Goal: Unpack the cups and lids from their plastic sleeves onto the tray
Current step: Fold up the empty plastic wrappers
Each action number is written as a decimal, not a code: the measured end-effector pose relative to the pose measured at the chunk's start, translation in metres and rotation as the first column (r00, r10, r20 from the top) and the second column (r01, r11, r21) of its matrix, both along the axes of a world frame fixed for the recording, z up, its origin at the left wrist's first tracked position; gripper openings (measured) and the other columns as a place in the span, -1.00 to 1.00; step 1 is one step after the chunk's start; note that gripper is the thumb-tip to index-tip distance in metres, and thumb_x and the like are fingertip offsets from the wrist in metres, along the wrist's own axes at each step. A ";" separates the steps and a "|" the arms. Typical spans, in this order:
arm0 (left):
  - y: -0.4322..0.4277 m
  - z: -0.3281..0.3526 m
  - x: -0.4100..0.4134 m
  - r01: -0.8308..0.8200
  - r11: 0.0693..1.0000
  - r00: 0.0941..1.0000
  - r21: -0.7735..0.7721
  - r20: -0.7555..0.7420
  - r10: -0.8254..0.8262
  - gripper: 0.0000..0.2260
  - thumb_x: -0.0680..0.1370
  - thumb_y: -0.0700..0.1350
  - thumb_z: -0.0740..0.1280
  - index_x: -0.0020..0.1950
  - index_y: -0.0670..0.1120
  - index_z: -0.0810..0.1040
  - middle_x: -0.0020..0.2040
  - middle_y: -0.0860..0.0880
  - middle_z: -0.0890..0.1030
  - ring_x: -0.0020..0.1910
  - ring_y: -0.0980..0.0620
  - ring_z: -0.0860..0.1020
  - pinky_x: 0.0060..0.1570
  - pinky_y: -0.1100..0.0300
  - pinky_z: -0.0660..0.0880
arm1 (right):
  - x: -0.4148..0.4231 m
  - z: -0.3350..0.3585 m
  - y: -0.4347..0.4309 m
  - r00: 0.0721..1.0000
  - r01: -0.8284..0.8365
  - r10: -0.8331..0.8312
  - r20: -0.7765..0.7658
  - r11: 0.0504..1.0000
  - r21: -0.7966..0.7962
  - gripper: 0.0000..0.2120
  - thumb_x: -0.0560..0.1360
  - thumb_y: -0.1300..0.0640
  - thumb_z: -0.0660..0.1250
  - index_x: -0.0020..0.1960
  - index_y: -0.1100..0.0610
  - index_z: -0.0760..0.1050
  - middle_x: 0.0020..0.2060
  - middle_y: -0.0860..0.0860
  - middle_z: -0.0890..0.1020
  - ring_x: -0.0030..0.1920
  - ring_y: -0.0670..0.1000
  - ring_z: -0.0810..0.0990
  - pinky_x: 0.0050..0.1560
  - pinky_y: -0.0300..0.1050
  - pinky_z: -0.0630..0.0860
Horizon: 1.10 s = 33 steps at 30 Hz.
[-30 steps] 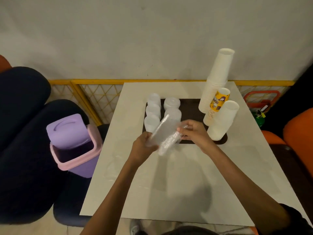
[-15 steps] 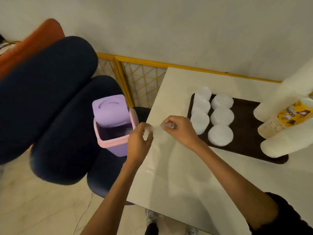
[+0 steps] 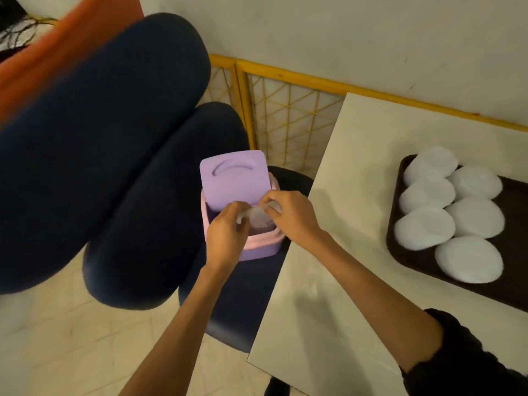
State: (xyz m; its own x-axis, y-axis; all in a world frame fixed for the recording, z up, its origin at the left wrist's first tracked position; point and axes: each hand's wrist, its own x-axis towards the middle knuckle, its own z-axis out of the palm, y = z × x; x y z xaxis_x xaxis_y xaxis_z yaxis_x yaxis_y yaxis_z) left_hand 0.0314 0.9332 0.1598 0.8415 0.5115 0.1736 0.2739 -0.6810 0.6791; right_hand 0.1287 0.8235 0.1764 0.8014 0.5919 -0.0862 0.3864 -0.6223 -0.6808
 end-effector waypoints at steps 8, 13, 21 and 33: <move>0.034 -0.047 0.013 0.052 0.998 0.987 -0.033 -0.151 -0.057 -0.83 0.50 -0.36 0.31 0.04 -0.20 0.60 -0.05 -0.12 0.66 -0.16 -0.13 0.59 -0.14 0.07 0.56 | 0.005 -0.051 0.030 0.994 0.004 -0.014 -0.105 0.995 -0.100 -0.74 0.57 0.08 0.28 0.22 0.12 0.53 0.14 0.06 0.61 0.10 0.06 0.58 0.09 -0.26 0.40; 0.041 -0.073 0.018 0.045 0.998 0.963 -0.031 -0.266 -0.052 -0.79 0.53 -0.29 0.31 0.15 -0.17 0.55 0.07 -0.13 0.63 -0.02 -0.14 0.60 -0.05 0.06 0.54 | 0.000 -0.067 0.028 0.995 -0.003 -0.002 -0.097 0.999 -0.051 -0.61 0.52 0.11 0.35 0.34 0.12 0.46 0.25 0.05 0.56 0.23 0.07 0.54 0.28 -0.11 0.40; 0.008 -0.082 0.018 0.009 0.996 0.978 -0.086 -0.209 -0.027 -0.72 0.53 -0.20 0.36 0.24 -0.19 0.50 0.14 -0.14 0.58 0.05 -0.11 0.56 0.01 0.11 0.53 | 0.002 -0.081 -0.011 0.980 0.135 -0.147 -0.135 0.986 -0.094 -0.58 0.50 0.08 0.38 0.34 0.10 0.44 0.28 0.06 0.52 0.21 0.08 0.54 0.19 -0.08 0.49; -0.111 -0.090 -0.015 0.007 0.980 0.890 -0.199 -0.445 -0.097 -0.45 0.49 0.13 0.37 0.40 -0.07 0.35 0.33 -0.06 0.40 0.27 -0.09 0.40 0.21 0.00 0.41 | -0.031 -0.091 -0.131 0.952 0.284 -0.298 -0.074 0.946 -0.155 -0.71 0.54 0.17 0.31 0.26 0.13 0.49 0.19 0.07 0.56 0.19 0.05 0.54 0.17 -0.22 0.41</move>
State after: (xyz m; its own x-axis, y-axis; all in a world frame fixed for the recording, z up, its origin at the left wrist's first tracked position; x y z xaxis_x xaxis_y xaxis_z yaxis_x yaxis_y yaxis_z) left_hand 0.0162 0.8224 0.0701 0.8315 0.4503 -0.3252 0.5488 -0.5753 0.6065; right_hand 0.0979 0.6922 0.0857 0.9209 0.3104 -0.2360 0.1118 -0.7901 -0.6027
